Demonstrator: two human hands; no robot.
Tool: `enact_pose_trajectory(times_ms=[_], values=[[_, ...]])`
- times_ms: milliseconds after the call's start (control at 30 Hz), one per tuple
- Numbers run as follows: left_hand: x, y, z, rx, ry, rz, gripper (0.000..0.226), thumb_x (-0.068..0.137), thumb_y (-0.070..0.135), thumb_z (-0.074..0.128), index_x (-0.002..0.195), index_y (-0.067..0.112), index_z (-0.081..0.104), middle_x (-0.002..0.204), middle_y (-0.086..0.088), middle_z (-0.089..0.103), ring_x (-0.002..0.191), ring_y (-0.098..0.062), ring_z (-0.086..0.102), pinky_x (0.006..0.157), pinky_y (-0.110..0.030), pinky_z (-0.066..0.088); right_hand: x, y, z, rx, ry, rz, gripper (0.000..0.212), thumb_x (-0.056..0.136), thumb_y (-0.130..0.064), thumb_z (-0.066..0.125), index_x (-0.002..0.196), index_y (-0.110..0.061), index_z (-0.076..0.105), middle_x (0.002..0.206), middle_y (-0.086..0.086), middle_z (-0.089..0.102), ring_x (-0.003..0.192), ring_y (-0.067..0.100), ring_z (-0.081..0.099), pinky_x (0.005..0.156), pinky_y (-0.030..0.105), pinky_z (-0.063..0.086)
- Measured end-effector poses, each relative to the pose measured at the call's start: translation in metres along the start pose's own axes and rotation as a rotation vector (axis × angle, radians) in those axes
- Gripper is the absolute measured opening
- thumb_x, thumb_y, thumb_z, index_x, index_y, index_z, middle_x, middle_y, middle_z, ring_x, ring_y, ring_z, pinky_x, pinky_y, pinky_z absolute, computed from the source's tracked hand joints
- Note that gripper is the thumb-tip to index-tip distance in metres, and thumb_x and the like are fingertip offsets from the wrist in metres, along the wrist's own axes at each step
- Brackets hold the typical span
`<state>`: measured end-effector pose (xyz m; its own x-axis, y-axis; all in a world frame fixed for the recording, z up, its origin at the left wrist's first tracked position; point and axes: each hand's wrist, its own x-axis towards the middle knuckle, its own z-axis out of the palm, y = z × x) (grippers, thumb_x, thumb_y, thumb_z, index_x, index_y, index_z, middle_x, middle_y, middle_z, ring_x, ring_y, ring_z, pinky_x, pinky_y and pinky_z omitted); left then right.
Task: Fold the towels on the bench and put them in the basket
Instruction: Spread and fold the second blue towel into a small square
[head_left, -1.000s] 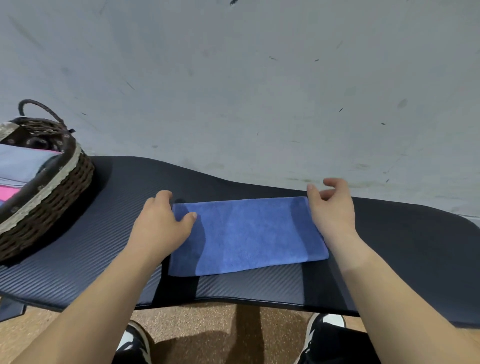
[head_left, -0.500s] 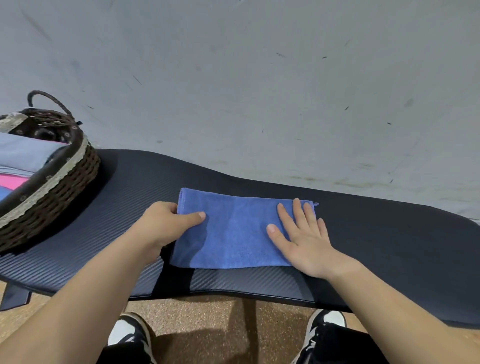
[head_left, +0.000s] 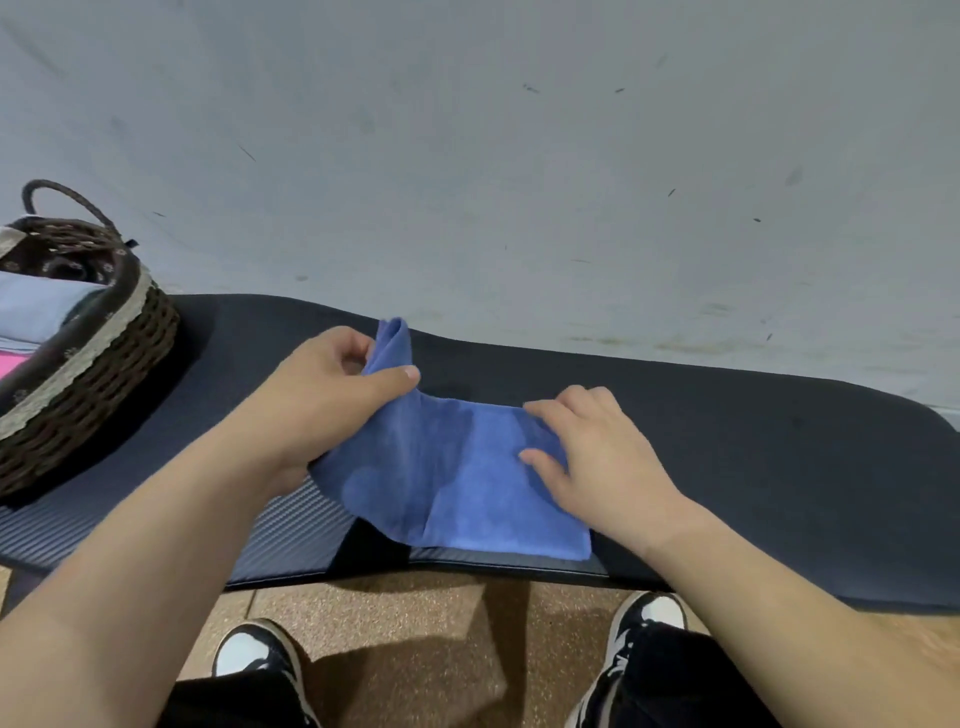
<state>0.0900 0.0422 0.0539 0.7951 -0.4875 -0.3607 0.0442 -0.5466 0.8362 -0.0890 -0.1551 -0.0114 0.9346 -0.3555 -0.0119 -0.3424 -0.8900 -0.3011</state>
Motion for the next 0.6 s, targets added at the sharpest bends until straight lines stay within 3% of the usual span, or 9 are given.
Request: enact_pose_trajectory(times_ms=[33, 100, 167, 233, 300, 400, 500, 600], values=[[-0.001, 0.006, 0.012, -0.016, -0.031, 0.003, 0.028, 0.085, 0.040, 0.079, 0.102, 0.021, 0.067, 0.099, -0.005, 0.076, 0.089, -0.025, 0.075, 0.079, -0.045, 0.063, 0.001, 0.005, -0.003, 0.032, 0.017, 0.043, 0.033, 0.100, -0.042, 0.060, 0.129, -0.027, 0.063, 0.101, -0.010, 0.057, 0.101, 0.017, 0.054, 0.083, 0.037, 0.051], [-0.002, 0.013, 0.038, -0.025, -0.075, 0.027, 0.027, 0.086, 0.035, 0.079, 0.105, 0.021, 0.065, 0.092, -0.010, 0.074, 0.079, -0.024, 0.072, 0.068, -0.036, 0.059, 0.003, 0.012, -0.008, 0.317, -0.047, 0.221, 0.014, 0.101, -0.036, 0.059, 0.106, -0.026, 0.067, 0.076, -0.004, 0.062, 0.074, 0.014, 0.060, 0.066, 0.033, 0.051], [-0.001, 0.014, 0.066, -0.009, -0.109, 0.067, 0.021, 0.090, 0.025, 0.076, 0.106, 0.020, 0.063, 0.075, -0.007, 0.068, 0.061, -0.013, 0.065, 0.052, -0.025, 0.049, 0.004, 0.018, -0.009, 0.650, -0.114, 0.384, 0.021, 0.103, -0.034, 0.055, 0.097, -0.016, 0.065, 0.069, 0.007, 0.069, 0.056, 0.015, 0.061, 0.054, 0.030, 0.049], [-0.001, 0.013, 0.091, 0.004, -0.134, 0.103, 0.021, 0.091, 0.016, 0.073, 0.109, 0.018, 0.063, 0.069, -0.003, 0.065, 0.047, 0.000, 0.060, 0.042, -0.014, 0.044, 0.004, 0.025, -0.010, 0.734, -0.151, 0.477, 0.034, 0.105, -0.037, 0.050, 0.099, -0.008, 0.065, 0.069, 0.006, 0.069, 0.052, 0.013, 0.060, 0.046, 0.027, 0.046], [-0.002, 0.012, 0.108, 0.041, -0.131, 0.145, 0.023, 0.091, 0.014, 0.072, 0.113, 0.019, 0.063, 0.070, 0.000, 0.064, 0.046, 0.005, 0.058, 0.041, -0.008, 0.041, 0.003, 0.031, -0.011, 0.752, -0.162, 0.515, 0.039, 0.107, -0.039, 0.046, 0.102, -0.007, 0.067, 0.071, 0.004, 0.068, 0.053, 0.012, 0.060, 0.048, 0.026, 0.048], [-0.003, 0.007, 0.123, 0.126, -0.156, 0.181, 0.026, 0.091, 0.020, 0.074, 0.114, 0.024, 0.062, 0.073, 0.000, 0.066, 0.050, 0.001, 0.058, 0.048, -0.012, 0.048, 0.005, 0.037, -0.012, 0.865, -0.174, 0.582, 0.046, 0.108, -0.044, 0.041, 0.102, -0.009, 0.070, 0.071, 0.005, 0.068, 0.056, 0.015, 0.061, 0.054, 0.029, 0.052], [-0.008, -0.003, 0.134, 0.132, -0.238, 0.142, 0.041, 0.092, 0.022, 0.075, 0.128, 0.020, 0.057, 0.091, -0.005, 0.071, 0.072, -0.018, 0.073, 0.076, -0.036, 0.064, 0.007, 0.036, -0.013, 0.887, -0.187, 0.597, 0.054, 0.107, -0.052, 0.041, 0.100, -0.006, 0.069, 0.071, 0.006, 0.067, 0.057, 0.015, 0.061, 0.053, 0.028, 0.051], [-0.012, -0.007, 0.136, 0.143, -0.318, 0.145, 0.050, 0.095, 0.015, 0.072, 0.140, 0.012, 0.052, 0.100, 0.000, 0.070, 0.088, -0.024, 0.075, 0.088, -0.044, 0.062, 0.007, 0.034, -0.008, 0.842, -0.178, 0.572, 0.050, 0.101, -0.051, 0.057, 0.096, -0.002, 0.067, 0.070, 0.003, 0.065, 0.055, 0.013, 0.060, 0.051, 0.026, 0.050]])
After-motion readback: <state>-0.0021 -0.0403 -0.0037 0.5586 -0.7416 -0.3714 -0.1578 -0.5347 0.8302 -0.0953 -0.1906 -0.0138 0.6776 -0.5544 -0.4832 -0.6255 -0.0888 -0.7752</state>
